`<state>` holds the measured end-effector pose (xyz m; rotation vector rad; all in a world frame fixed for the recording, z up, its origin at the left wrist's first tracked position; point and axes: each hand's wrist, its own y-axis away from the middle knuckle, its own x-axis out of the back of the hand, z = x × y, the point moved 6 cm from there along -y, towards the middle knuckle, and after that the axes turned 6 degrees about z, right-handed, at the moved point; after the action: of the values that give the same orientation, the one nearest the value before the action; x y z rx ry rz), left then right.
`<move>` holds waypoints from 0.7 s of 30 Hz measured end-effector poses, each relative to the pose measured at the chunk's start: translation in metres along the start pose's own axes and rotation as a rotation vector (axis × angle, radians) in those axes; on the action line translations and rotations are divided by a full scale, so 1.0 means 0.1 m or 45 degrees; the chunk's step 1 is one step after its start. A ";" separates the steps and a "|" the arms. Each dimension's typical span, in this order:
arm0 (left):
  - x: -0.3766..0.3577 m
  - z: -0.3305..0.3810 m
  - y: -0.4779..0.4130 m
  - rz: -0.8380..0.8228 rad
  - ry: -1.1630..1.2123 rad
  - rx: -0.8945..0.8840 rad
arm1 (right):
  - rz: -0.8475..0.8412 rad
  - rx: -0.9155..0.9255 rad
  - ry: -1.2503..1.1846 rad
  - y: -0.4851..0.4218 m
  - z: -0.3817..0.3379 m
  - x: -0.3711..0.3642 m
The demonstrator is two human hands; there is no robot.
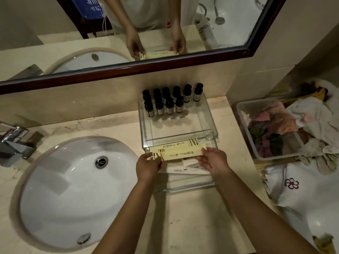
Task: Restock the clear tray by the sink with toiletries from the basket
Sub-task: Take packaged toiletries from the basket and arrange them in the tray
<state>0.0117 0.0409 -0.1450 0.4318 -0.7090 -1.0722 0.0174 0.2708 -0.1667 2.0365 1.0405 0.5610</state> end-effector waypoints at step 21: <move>-0.23 -0.07 0.08 -0.101 -0.373 -0.294 | 0.083 0.290 0.157 -0.11 -0.05 -0.18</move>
<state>0.0148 0.0654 -0.1517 0.1048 -0.8193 -1.2913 -0.0016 0.2627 -0.1727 2.2654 1.1585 0.6328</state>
